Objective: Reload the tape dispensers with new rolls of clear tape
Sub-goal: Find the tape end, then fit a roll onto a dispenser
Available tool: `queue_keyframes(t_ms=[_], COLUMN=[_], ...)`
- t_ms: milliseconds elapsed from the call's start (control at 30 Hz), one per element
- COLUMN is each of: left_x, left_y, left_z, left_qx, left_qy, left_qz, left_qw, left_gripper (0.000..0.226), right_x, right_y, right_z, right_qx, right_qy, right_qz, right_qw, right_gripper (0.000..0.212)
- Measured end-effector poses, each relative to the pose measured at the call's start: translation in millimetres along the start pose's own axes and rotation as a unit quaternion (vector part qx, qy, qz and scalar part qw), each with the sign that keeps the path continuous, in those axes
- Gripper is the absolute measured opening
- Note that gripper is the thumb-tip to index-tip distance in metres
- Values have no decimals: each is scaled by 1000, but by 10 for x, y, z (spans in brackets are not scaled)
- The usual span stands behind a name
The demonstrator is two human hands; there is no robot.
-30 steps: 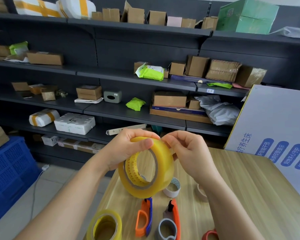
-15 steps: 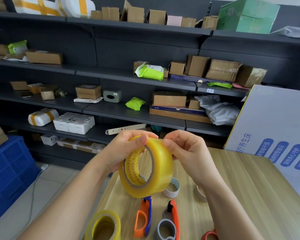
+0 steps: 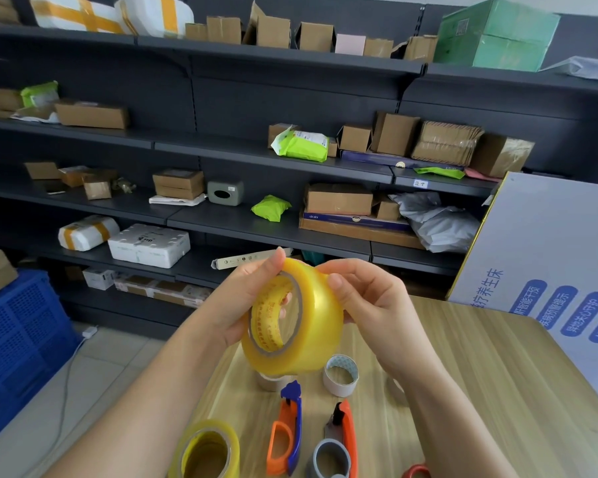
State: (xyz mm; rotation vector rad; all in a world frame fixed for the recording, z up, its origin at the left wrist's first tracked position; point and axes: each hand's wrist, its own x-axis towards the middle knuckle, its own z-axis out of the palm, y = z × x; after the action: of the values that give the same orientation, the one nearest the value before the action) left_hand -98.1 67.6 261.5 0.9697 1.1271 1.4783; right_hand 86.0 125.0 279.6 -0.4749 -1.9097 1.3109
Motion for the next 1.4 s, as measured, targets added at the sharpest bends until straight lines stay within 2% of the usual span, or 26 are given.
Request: queue_keyframes(t_ms=[100, 233, 367, 433, 533, 633, 700, 800, 933, 1000, 1100, 1233, 1400], left_x=[-2, -9, -20, -15, -20, -43, -72, -77, -55, -39, -24, -25, -33], left_y=[12, -14, -28, -36, -62, -91, -66, -24, -46, -60, -63, -52, -41], left_z=[10, 29, 89, 127, 118, 69, 42, 32, 76, 87, 92, 102, 165], left_qx=[-18, -58, -57, -10, 121, 195, 203, 207, 169, 144, 132, 120, 85], left_qy=[25, 76, 88, 114, 151, 70, 25, 21, 81, 102, 111, 120, 139], left_qz=[-16, -41, -58, 0, 170, 236, 237, 242, 229, 199, 163, 117, 69], left_qw=[999, 995, 993, 993, 966, 949, 950, 948, 955, 964, 971, 979, 984], left_gripper=[104, 84, 71, 57, 38, 50, 61, 63, 35, 32, 40, 42, 53], right_x=[-21, -31, -29, -24, -7, 16, 27, 32, 40, 39, 27, 8, -4], right_y=[1, 10, 1, -9, -30, -70, -98, -100, -119, -120, -67, -11, 23], right_z=[-14, -28, -13, 14, 72, 89, 87, 96, 95, 81, 69, 64, 81], right_qx=[38, 139, 214, 222, 212, 224, 231, 233, 250, 257, 276, 294, 279], right_qy=[-11, -37, -43, -21, 36, 75, 86, 90, 53, 21, -22, -66, -23], right_qz=[12, 28, 39, 53, 89, 115, 127, 139, 149, 150, 134, 109, 115], right_qw=[999, 989, 975, 974, 973, 965, 961, 958, 955, 954, 952, 947, 953], right_gripper=[22, 26, 30, 32, 26, 22, 21, 18, 25, 33, 50, 49, 46])
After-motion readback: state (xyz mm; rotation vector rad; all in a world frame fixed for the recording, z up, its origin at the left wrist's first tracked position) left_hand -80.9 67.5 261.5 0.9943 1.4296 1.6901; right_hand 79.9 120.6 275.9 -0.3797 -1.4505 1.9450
